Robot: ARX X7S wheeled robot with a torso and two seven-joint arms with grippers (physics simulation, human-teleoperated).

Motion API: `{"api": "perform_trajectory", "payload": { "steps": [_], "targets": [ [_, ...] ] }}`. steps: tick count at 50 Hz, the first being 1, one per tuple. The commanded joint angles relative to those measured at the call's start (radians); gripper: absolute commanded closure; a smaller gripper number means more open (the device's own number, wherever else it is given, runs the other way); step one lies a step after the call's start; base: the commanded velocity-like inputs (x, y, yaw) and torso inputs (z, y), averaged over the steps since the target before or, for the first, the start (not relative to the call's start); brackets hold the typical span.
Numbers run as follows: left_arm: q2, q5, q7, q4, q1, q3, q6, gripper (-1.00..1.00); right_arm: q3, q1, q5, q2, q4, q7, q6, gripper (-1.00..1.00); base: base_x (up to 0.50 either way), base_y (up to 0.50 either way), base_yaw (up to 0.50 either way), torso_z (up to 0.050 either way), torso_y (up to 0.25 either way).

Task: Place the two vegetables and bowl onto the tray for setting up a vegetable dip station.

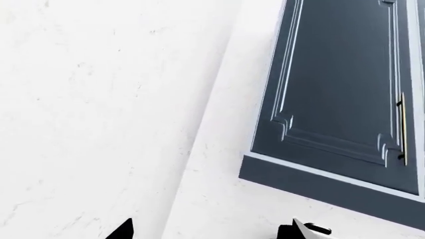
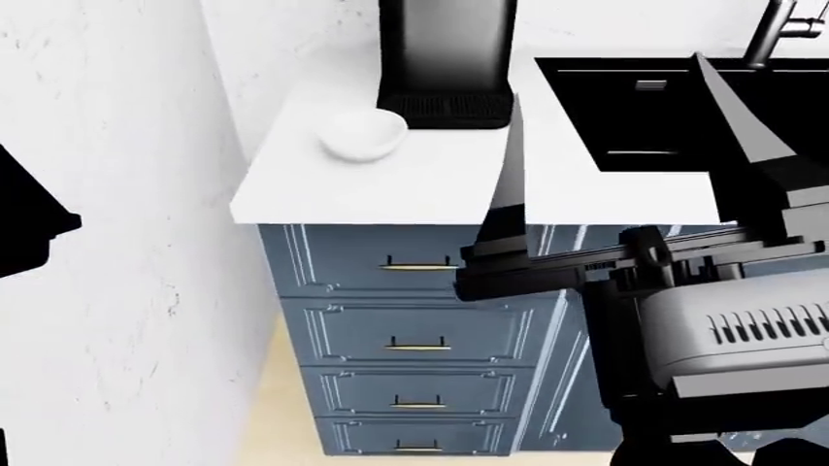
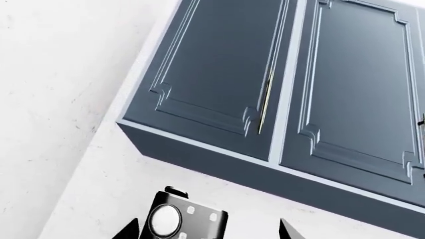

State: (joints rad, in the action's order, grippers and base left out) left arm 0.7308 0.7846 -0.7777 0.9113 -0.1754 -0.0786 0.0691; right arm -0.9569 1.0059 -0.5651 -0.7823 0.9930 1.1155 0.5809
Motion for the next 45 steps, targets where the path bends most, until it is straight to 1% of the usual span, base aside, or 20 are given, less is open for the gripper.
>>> {"api": "perform_trajectory", "payload": {
  "steps": [1,14,18,19,22,24,29,34,36,38,40,42,44,45],
  "targets": [
    [0.004,0.003,-0.004,0.002,0.001,-0.001,-0.002,-1.00,-0.002,-0.003,0.005,-0.005,-0.004,-0.005,-0.020,-1.00,0.50,0.21,0.00,0.000,0.000],
    [0.007,0.006,-0.007,0.004,0.002,0.000,-0.005,-1.00,-0.004,-0.002,0.003,-0.008,-0.003,0.000,-0.020,-1.00,0.50,0.21,0.00,0.000,0.002],
    [0.007,0.005,-0.006,0.001,0.003,0.000,-0.008,-1.00,0.014,-0.010,-0.018,-0.009,-0.018,0.019,-0.027,-1.00,0.49,0.22,0.00,0.000,0.000],
    [0.007,0.005,-0.006,0.001,0.003,0.000,-0.008,-1.00,0.023,-0.017,-0.028,-0.013,-0.029,0.013,-0.049,-1.00,0.26,0.22,0.00,0.000,0.000],
    [0.007,0.004,-0.006,0.001,0.001,0.003,-0.008,-1.00,0.019,-0.008,-0.048,-0.005,-0.026,0.008,-0.030,-1.00,0.16,0.23,0.00,0.000,0.003],
    [0.007,0.004,-0.006,0.000,0.001,0.005,-0.008,-1.00,0.013,0.008,-0.071,0.007,-0.023,0.023,0.023,-1.00,0.02,0.22,0.00,0.000,0.000],
    [0.008,0.004,-0.008,0.002,0.000,0.006,-0.007,-1.00,0.003,0.041,-0.114,0.042,0.008,0.037,0.083,-1.00,0.00,0.01,0.00,0.000,0.000],
    [0.009,0.005,-0.008,0.002,0.000,0.006,-0.009,-1.00,0.041,0.013,-0.137,0.026,-0.021,0.062,0.040,-1.00,0.00,0.00,0.00,0.000,0.000],
    [0.009,0.006,-0.008,0.000,0.000,0.006,-0.011,-1.00,0.054,0.020,-0.172,0.029,-0.023,0.089,0.068,-1.00,0.00,0.00,0.00,0.000,0.000],
    [0.010,0.007,-0.009,0.001,0.001,0.005,-0.012,-1.00,0.069,0.046,-0.238,0.034,0.004,0.125,0.118,-1.00,0.00,0.00,0.00,0.000,0.000],
    [0.009,0.006,-0.008,0.000,-0.002,0.008,-0.011,-1.00,0.103,0.130,-0.382,0.041,0.041,0.215,0.231,-1.00,0.00,0.00,0.00,0.000,0.000],
    [0.010,0.007,-0.008,0.000,-0.003,0.010,-0.011,-1.00,0.113,0.250,-0.561,0.029,0.053,0.293,0.254,-1.00,0.00,0.00,0.00,0.000,0.000],
    [0.010,0.008,-0.008,0.000,-0.004,0.010,-0.012,-1.00,0.126,0.334,-0.717,0.028,0.038,0.365,0.295,-1.00,0.00,0.00,0.00,0.000,0.000],
    [0.009,0.008,-0.007,-0.002,-0.006,0.011,-0.012,-1.00,0.127,0.397,-0.825,0.028,0.016,0.409,0.324,-1.00,0.00,0.00,0.00,0.000,0.000]
  ]
}}
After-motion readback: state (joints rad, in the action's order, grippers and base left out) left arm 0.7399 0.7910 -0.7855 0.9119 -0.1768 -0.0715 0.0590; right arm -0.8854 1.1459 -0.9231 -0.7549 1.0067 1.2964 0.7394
